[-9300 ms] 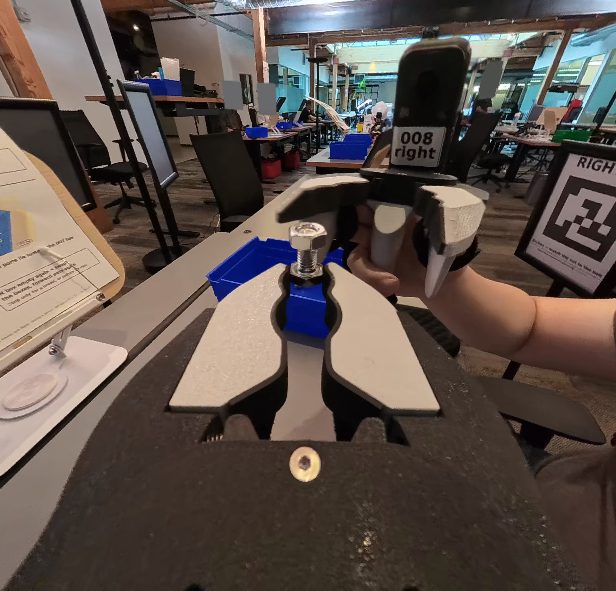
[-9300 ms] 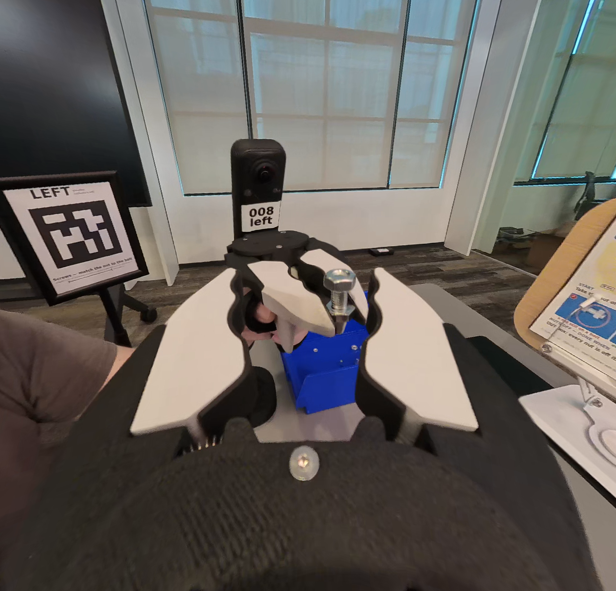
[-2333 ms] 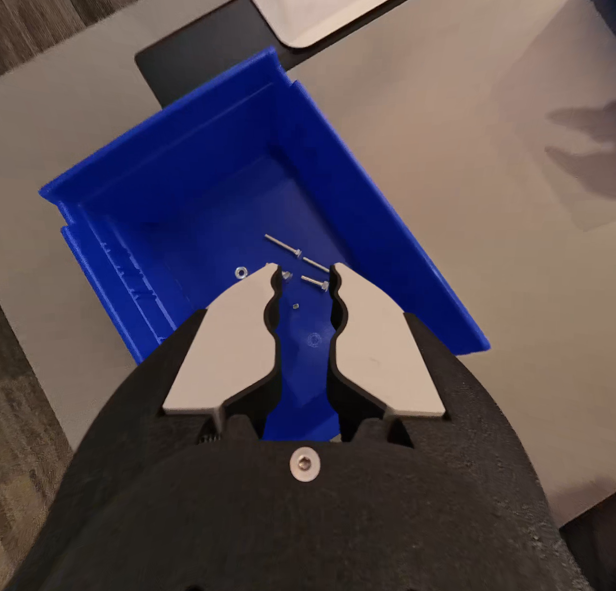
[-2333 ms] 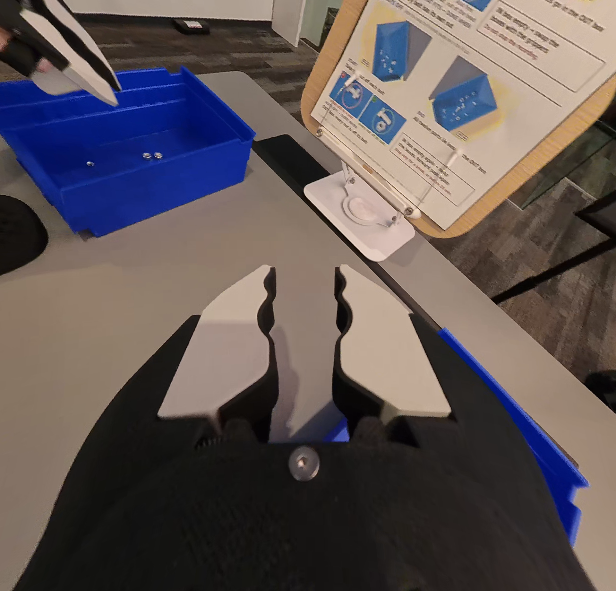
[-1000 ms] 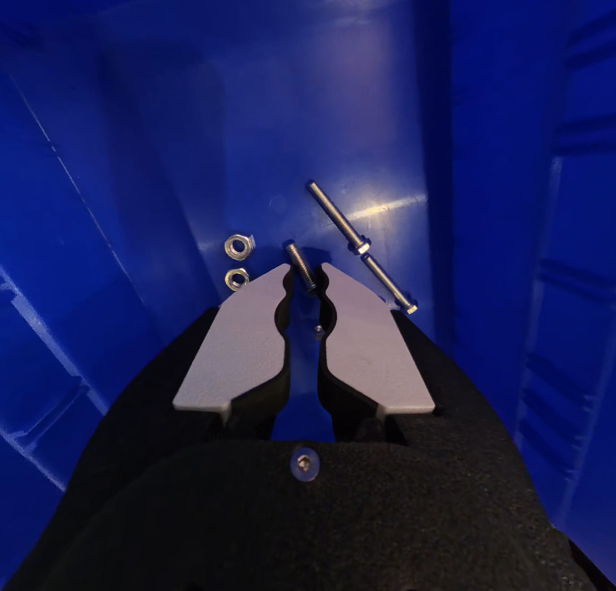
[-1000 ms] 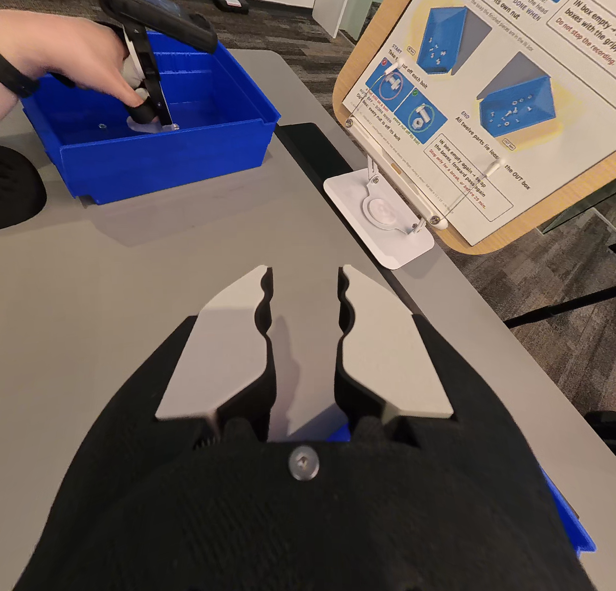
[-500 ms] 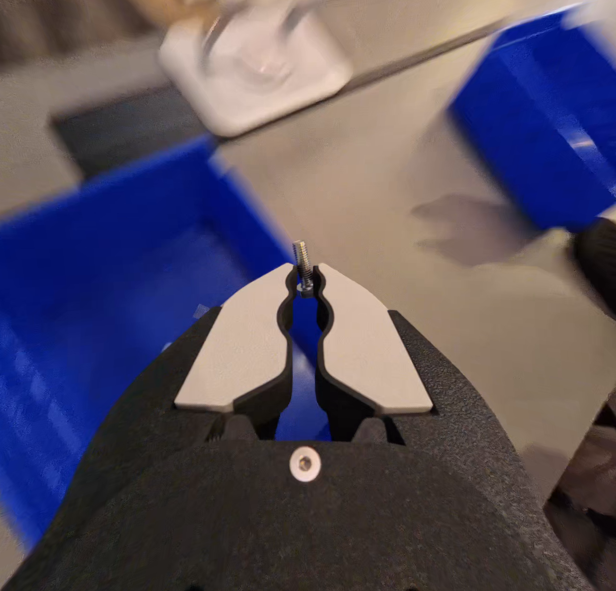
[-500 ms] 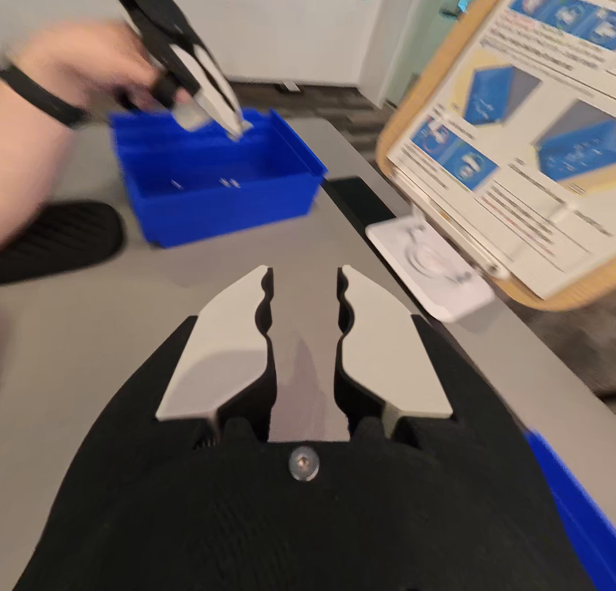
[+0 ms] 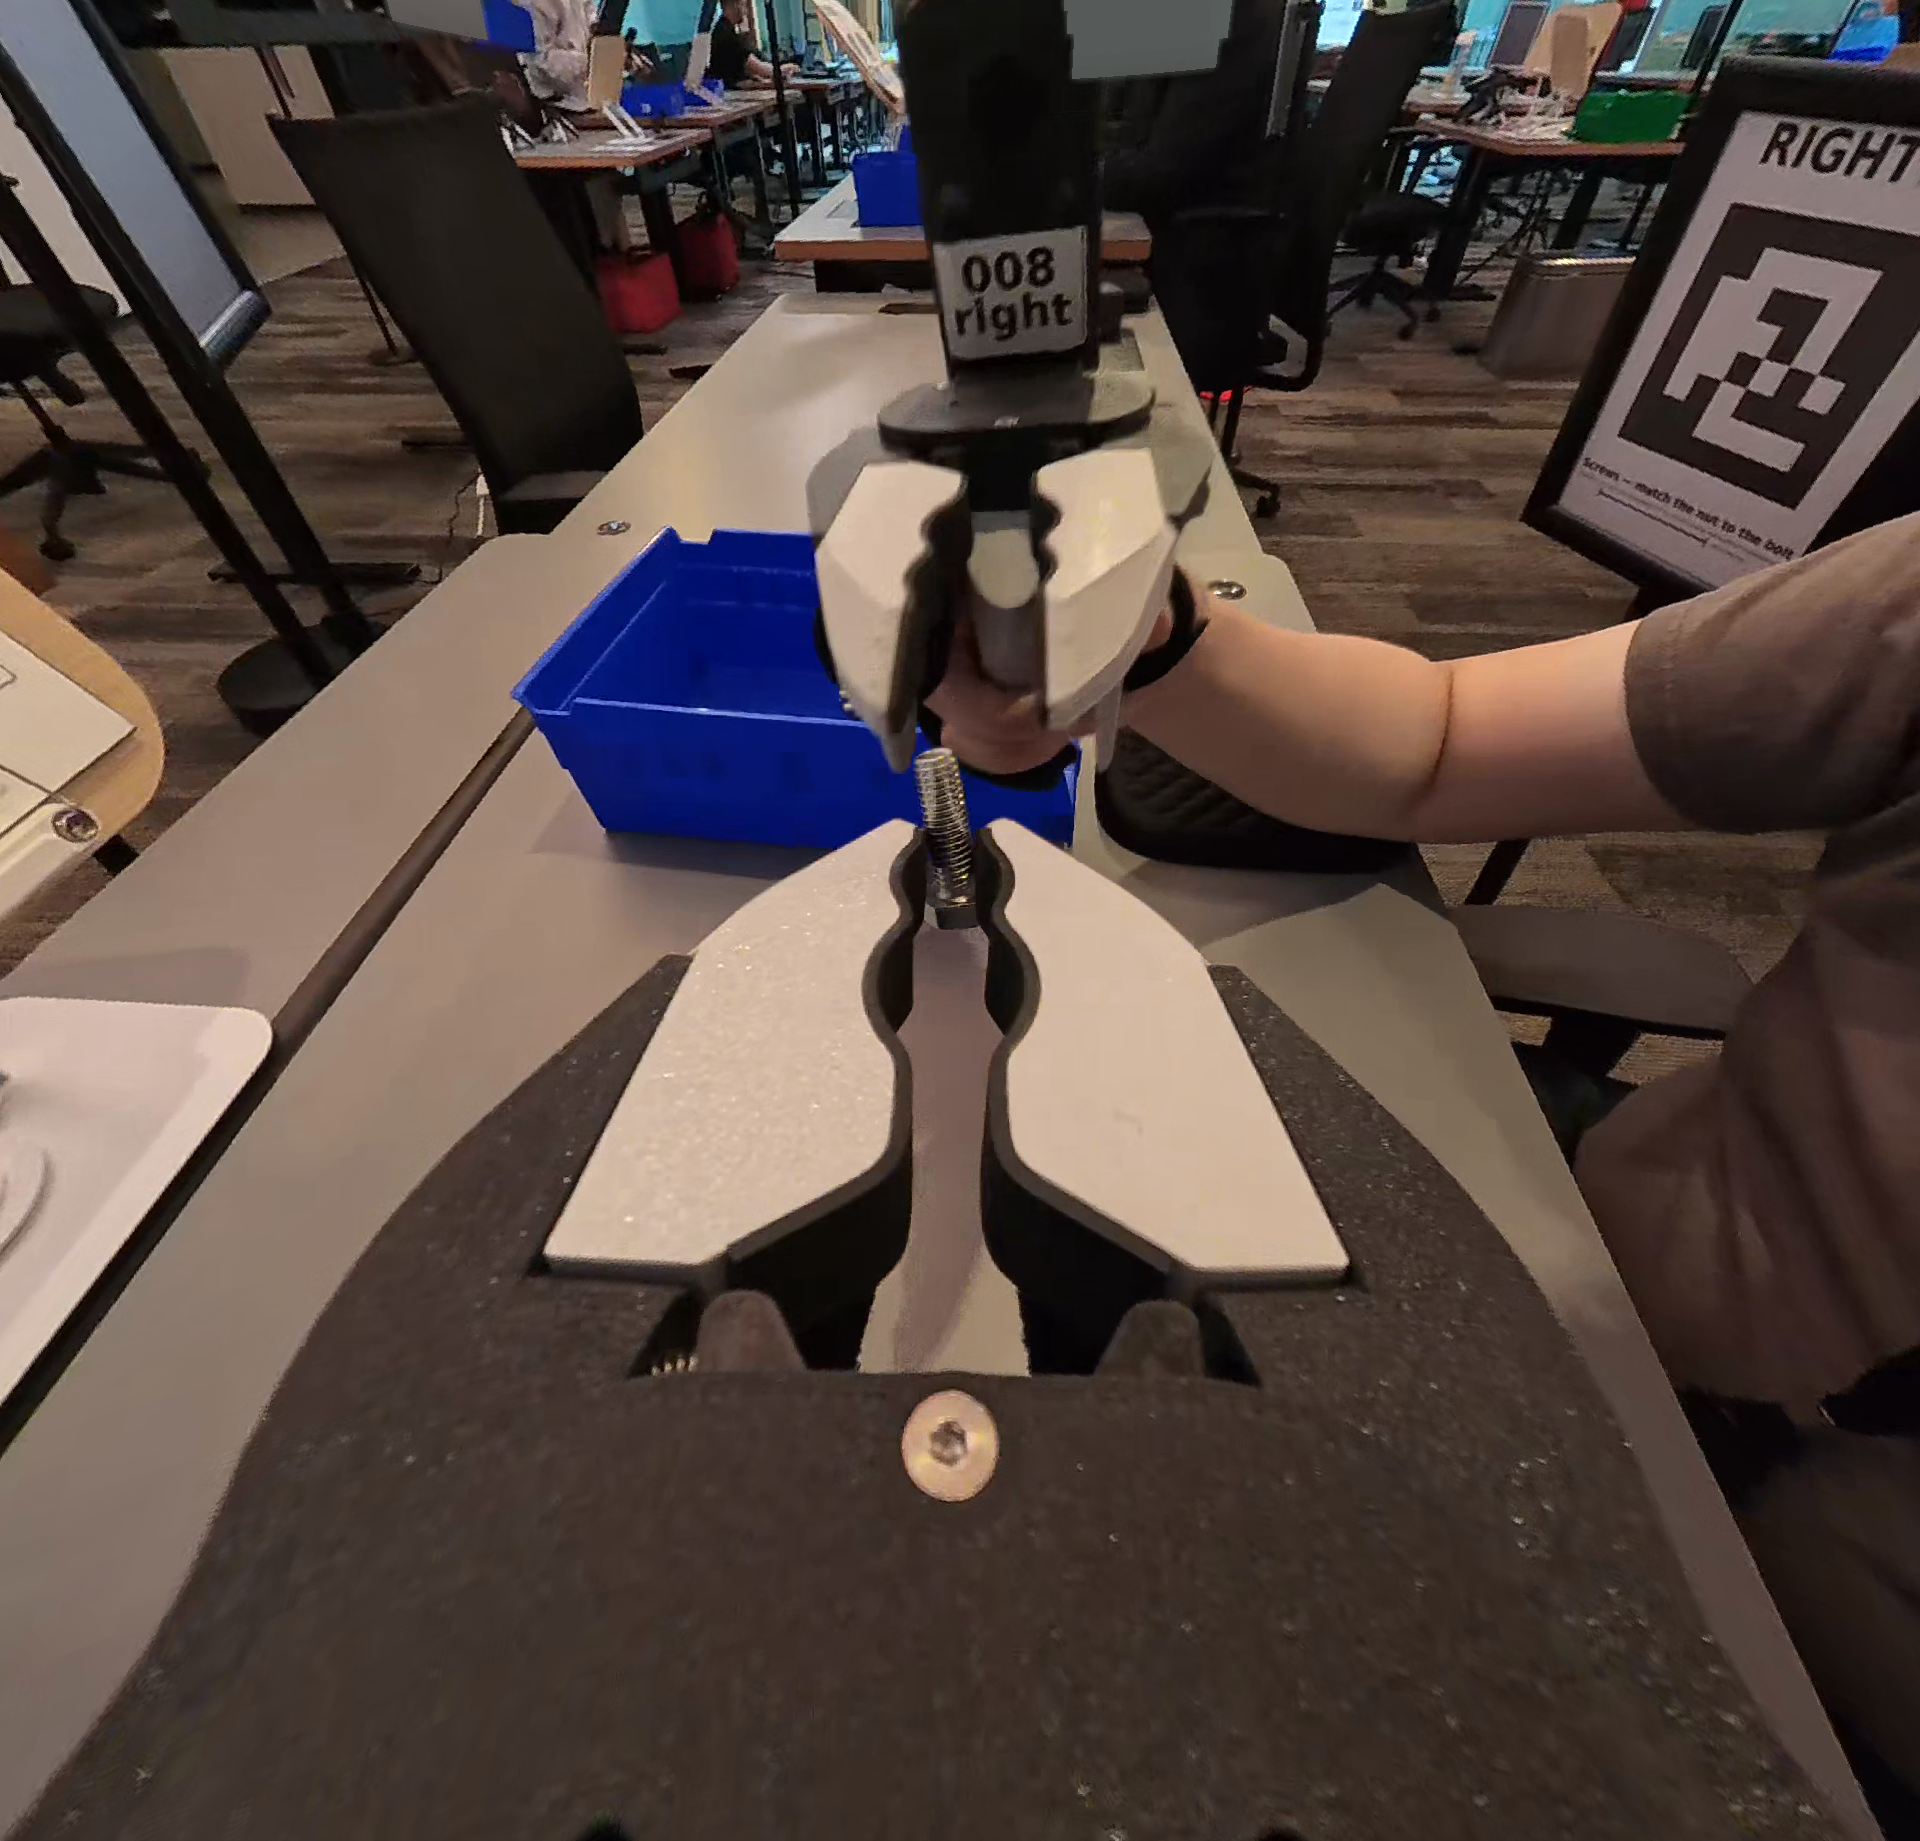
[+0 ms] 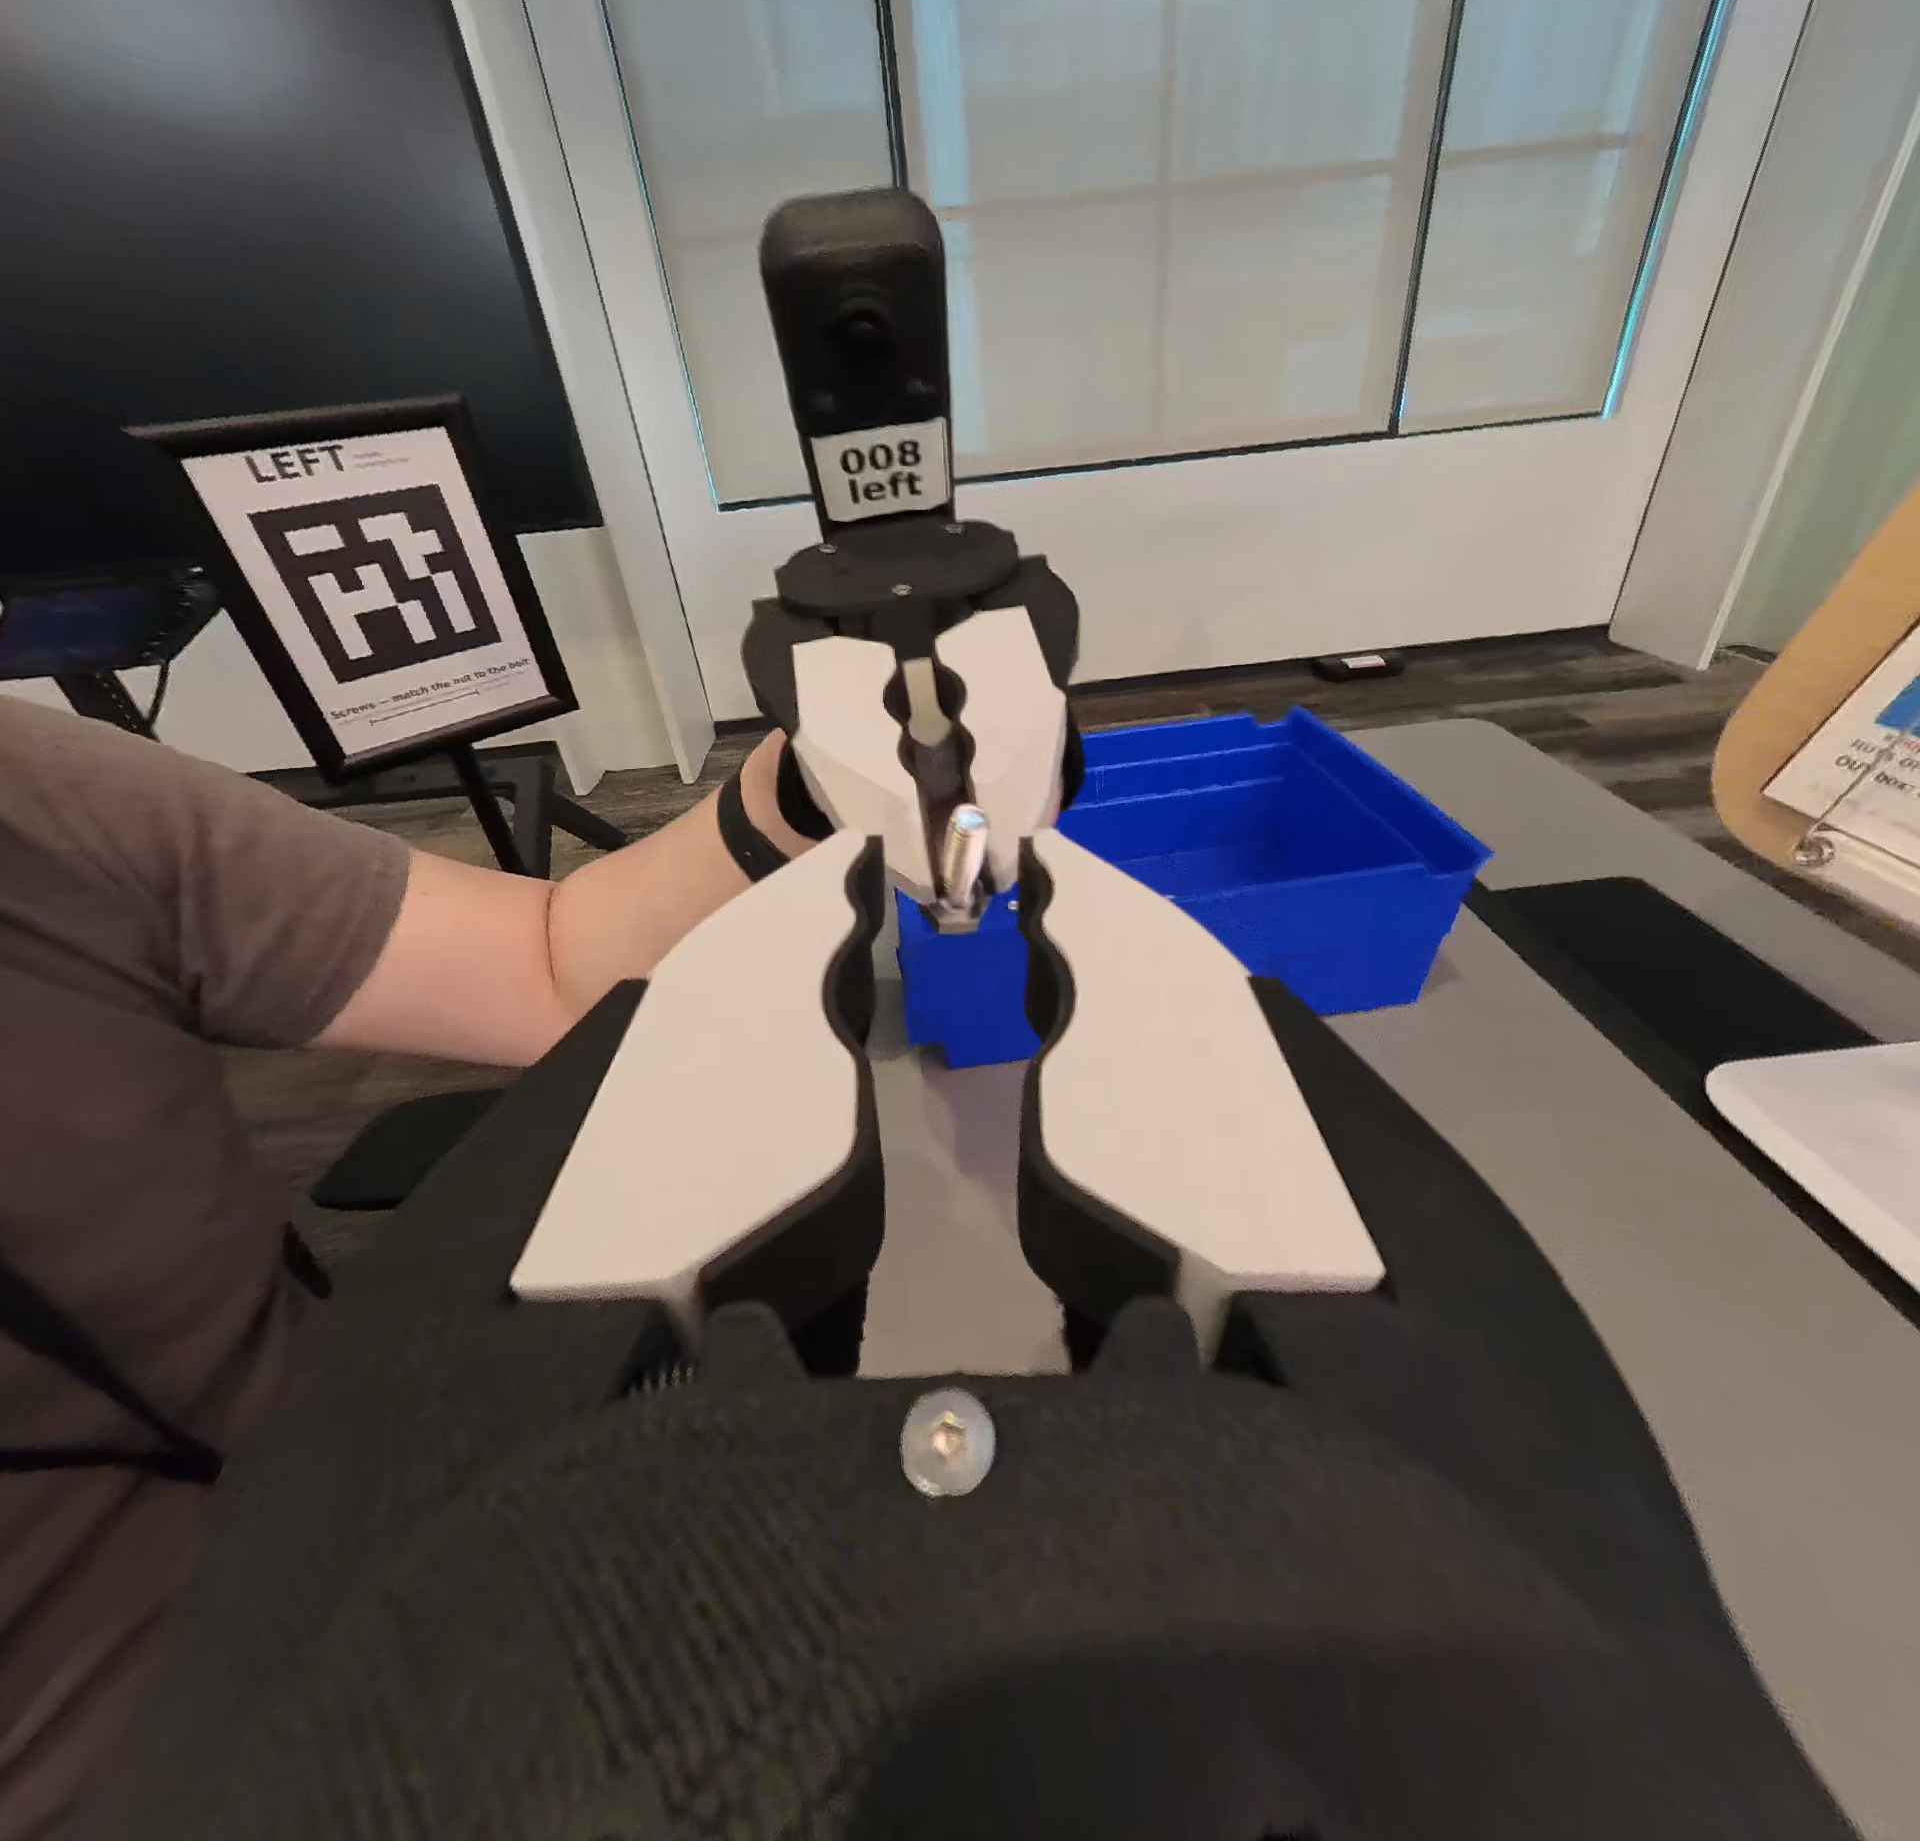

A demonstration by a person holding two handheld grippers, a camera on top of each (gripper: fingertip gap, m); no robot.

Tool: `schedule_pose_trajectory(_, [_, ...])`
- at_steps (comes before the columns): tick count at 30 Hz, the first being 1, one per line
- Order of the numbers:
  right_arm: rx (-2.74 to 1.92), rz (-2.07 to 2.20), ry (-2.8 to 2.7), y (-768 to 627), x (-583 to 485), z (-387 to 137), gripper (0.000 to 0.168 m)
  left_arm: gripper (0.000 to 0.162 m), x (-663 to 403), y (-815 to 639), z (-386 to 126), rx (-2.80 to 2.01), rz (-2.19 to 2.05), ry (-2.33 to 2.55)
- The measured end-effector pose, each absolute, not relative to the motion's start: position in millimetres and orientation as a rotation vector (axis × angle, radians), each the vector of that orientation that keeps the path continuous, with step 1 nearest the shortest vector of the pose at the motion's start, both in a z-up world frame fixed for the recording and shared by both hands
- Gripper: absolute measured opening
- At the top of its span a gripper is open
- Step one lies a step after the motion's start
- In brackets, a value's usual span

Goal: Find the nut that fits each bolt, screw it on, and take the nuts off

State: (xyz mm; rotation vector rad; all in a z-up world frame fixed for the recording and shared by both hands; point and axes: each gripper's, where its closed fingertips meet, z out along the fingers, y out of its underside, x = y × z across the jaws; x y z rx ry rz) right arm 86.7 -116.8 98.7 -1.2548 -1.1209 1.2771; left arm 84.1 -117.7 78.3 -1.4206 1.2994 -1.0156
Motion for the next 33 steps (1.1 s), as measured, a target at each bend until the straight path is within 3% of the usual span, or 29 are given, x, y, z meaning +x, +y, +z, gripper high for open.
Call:
schedule_pose_trajectory(8, [-1.276,1.354,-1.118,-117,77,88,0.018,0.008,88,-127,75,-1.413,-1.011,1.353])
schedule_pose_trajectory(10, [-1.265,1.358,-1.146,-120,76,86,0.008,0.008,88,-126,73,-1.415,-0.993,1.363])
schedule_pose_trajectory(14, [-1.277,1.343,-1.186,-122,74,80,0.008,0.008,86,-128,67,-1.441,-1.03,1.388])
schedule_pose_trajectory(19, [-1.381,1.349,-1.132,-107,76,70,0.008,0.024,67,-110,65,-1.526,-0.942,1.333])
schedule_pose_trajectory(25, [-1.88,1.056,-1.07,-52,87,-21,0.008,0.023,-36,-59,75,-1.732,-0.45,1.085])
schedule_pose_trajectory(28, [-1.931,0.897,-1.044,-30,92,-52,0.008,0.022,-114,-38,60,-1.942,-0.163,0.875])
schedule_pose_trajectory(33, [-1.856,0.774,-1.018,-7,96,-79,0.008,0.014,-170,-26,18,-2.218,-0.125,0.693])
